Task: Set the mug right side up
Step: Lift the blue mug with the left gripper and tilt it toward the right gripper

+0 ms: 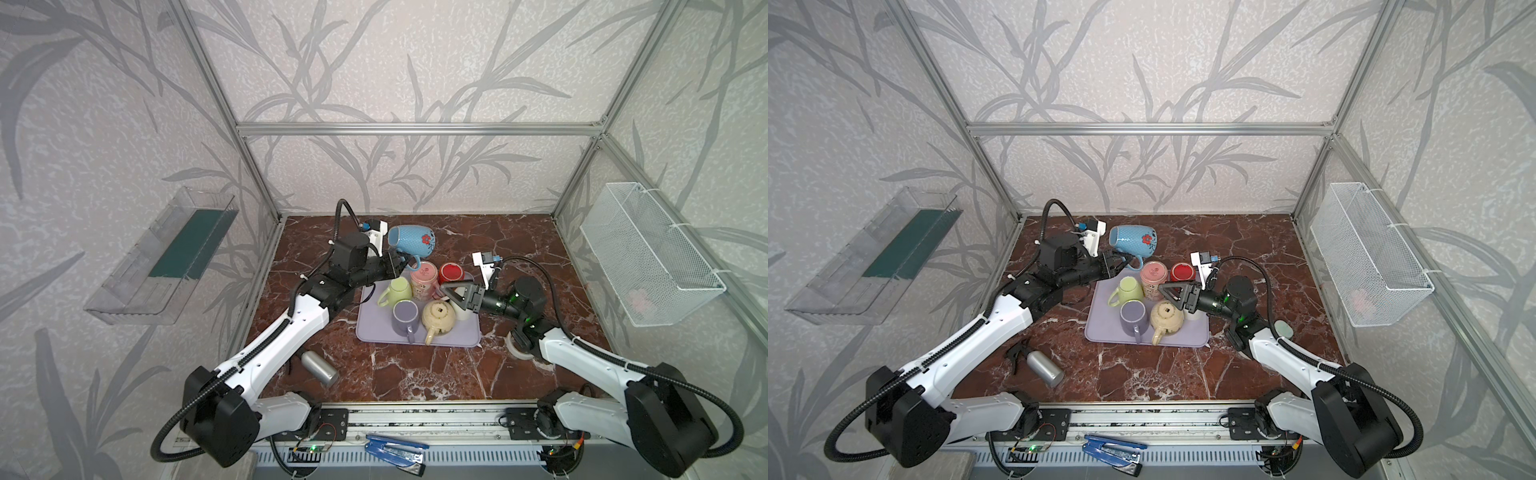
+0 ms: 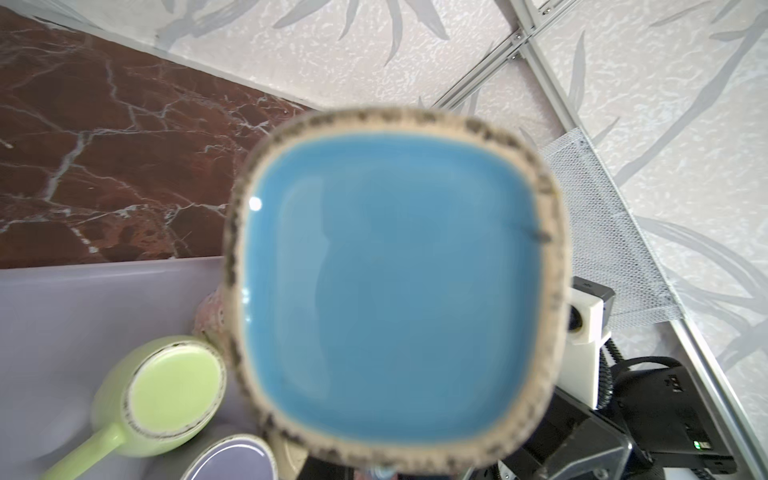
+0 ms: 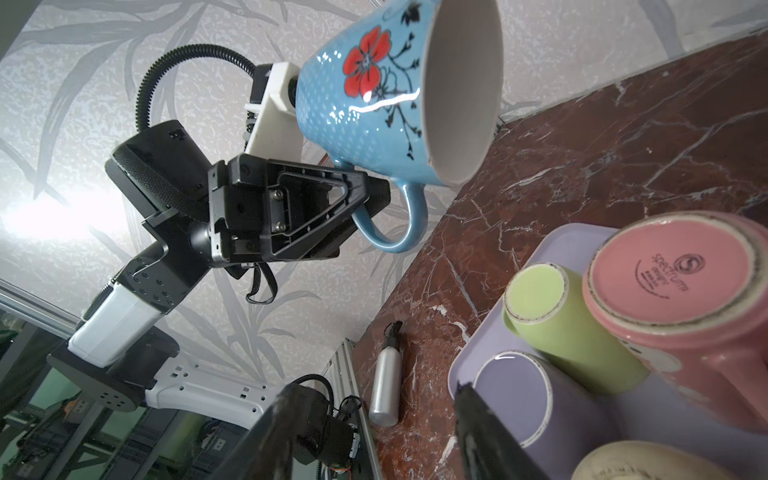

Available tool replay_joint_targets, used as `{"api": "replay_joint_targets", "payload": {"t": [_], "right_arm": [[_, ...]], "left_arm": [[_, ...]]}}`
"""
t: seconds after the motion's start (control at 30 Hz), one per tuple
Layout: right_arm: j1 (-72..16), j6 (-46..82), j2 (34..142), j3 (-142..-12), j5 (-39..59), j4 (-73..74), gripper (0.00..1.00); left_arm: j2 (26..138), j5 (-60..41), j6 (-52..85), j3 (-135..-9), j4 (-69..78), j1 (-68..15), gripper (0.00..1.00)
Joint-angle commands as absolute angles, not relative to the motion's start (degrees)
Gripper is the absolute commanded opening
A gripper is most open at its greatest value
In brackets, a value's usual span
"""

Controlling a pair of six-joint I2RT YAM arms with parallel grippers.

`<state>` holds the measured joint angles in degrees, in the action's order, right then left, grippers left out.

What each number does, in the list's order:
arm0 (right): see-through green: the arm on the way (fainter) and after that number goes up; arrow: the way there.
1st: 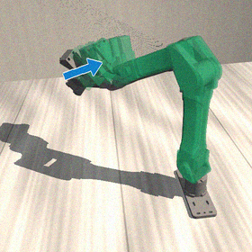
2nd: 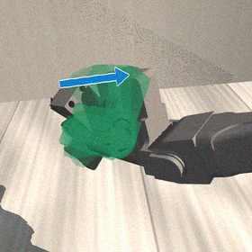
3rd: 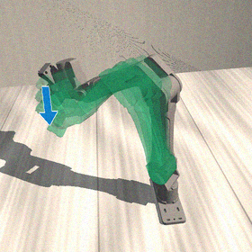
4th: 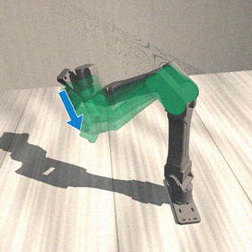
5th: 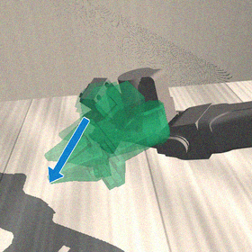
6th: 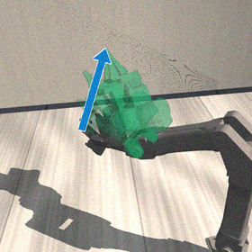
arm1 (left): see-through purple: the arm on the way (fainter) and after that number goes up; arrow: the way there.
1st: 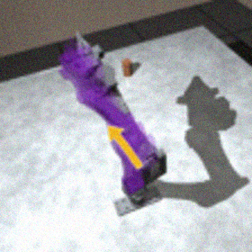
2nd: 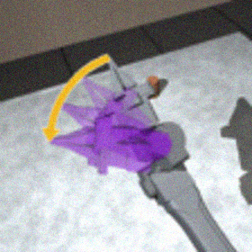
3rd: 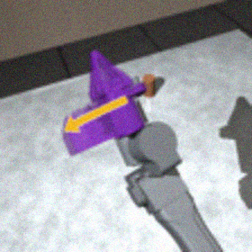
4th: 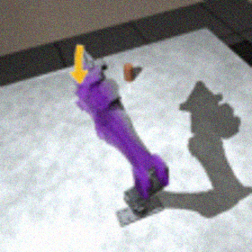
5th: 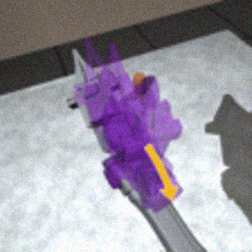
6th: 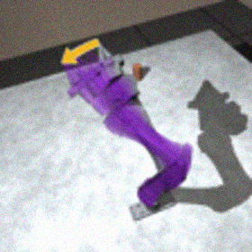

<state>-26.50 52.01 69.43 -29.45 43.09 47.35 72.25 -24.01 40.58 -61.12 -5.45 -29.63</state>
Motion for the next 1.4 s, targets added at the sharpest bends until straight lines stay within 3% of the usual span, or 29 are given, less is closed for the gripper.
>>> {"api": "replay_joint_targets", "payload": {"t": [0.0, 0.5, 1.03, 1.37], "right_arm": [[-26.19, 54.86, 71.44, -32.54, 45.07, 54.16, 0.55], [-24.18, 60.91, 79.89, -39.51, 48.47, 63.74, 0.52], [-23.14, 63.45, 81.93, -41.35, 48.30, 67.35, 0.54], [-22.76, 66.26, 83.80, -42.64, 47.90, 71.52, 0.43]], "left_arm": [[72.82, -26.80, 42.86, -63.41, 3.81, -30.65, 0.00], [74.92, -27.72, 48.28, -65.53, 9.75, -33.33, 0.00], [76.11, -28.04, 50.19, -65.87, 13.34, -34.65, 0.00], [77.34, -28.21, 50.84, -64.98, 15.24, -35.77, 0.00]]}}
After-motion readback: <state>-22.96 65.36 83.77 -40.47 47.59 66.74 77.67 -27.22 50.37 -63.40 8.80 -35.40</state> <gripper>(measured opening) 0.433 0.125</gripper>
